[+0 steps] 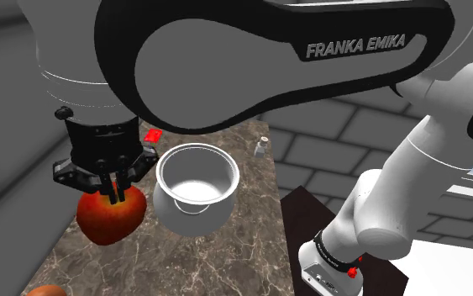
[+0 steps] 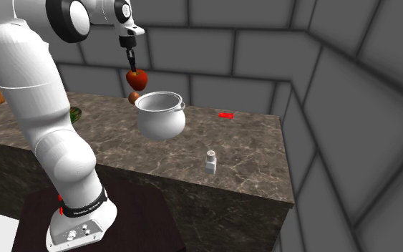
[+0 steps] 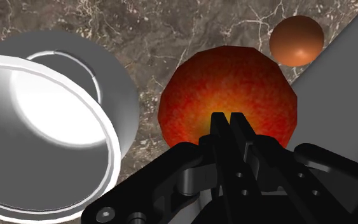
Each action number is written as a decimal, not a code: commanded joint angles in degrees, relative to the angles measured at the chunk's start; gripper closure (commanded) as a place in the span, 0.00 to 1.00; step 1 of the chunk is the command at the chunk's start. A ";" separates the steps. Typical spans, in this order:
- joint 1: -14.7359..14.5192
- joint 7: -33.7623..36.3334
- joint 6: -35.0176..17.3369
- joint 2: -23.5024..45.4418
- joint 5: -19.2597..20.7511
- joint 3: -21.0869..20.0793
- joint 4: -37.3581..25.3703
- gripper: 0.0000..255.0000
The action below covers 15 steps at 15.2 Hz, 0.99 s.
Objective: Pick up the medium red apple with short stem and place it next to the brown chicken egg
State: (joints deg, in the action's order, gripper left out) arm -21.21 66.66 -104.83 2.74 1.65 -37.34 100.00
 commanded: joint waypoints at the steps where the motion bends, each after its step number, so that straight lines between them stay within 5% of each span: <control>1: -0.07 0.18 -1.62 0.23 0.17 -0.04 1.39 1.00; 15: -0.29 1.20 -12.04 2.20 1.65 0.01 10.27 1.00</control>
State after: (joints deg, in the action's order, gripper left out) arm -21.45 67.73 -116.07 4.79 3.16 -37.32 109.62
